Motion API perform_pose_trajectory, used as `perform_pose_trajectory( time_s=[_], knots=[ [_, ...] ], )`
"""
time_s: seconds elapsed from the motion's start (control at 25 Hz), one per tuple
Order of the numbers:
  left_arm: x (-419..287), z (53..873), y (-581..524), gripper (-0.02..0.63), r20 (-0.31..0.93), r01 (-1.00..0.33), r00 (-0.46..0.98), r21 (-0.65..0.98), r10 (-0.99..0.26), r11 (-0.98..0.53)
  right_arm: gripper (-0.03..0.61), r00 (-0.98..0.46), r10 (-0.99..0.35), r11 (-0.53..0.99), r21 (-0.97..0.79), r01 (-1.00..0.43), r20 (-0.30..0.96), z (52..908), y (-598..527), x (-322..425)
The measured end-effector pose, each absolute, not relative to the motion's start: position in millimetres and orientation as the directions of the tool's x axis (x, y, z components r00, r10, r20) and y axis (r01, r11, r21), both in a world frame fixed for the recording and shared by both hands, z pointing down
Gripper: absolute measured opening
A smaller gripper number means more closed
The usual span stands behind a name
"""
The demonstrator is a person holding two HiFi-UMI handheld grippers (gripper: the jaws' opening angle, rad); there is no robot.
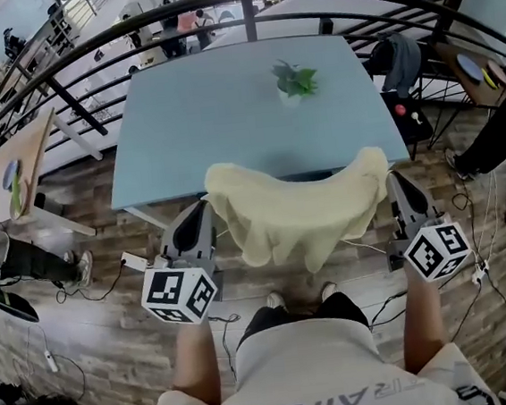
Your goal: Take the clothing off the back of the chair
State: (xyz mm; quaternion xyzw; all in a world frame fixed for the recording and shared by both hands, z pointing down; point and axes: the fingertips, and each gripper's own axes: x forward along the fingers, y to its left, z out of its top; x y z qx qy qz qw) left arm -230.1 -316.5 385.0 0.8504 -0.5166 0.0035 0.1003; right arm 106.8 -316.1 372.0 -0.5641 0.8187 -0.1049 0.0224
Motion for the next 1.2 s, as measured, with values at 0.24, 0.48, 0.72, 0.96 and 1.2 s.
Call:
perform_pose_trajectory(
  time_s=[0.24,0.48,0.72,0.96,1.2],
  knots=[
    [-238,402,-341,0.041,0.194,-0.846,0.52,0.255,-0.832,-0.469,0.025,-0.456,-0.872,0.415,-0.226,-0.881,0.178,386,-352,113],
    [-242,405,-377,0.194,0.257,-0.782,0.607,0.362,-0.752,-0.507,0.16,-0.583,-0.716,0.513,-0.276,-0.813,0.384,409,-390,131],
    [-235,429,-400,0.29,0.325,-0.68,0.717,0.519,-0.616,-0.518,0.234,-0.737,-0.553,0.528,-0.521,-0.67,0.388,443,-408,141],
    [-223,444,-409,0.299,0.301,-0.573,0.796,0.654,-0.525,-0.494,0.25,-0.852,-0.395,0.51,-0.69,-0.514,0.342,469,-404,128],
    [-212,428,-400,0.144,0.289,-0.556,0.815,0.634,-0.502,-0.538,0.035,-0.879,-0.38,0.573,-0.673,-0.468,0.287,456,-397,118]
  ],
)
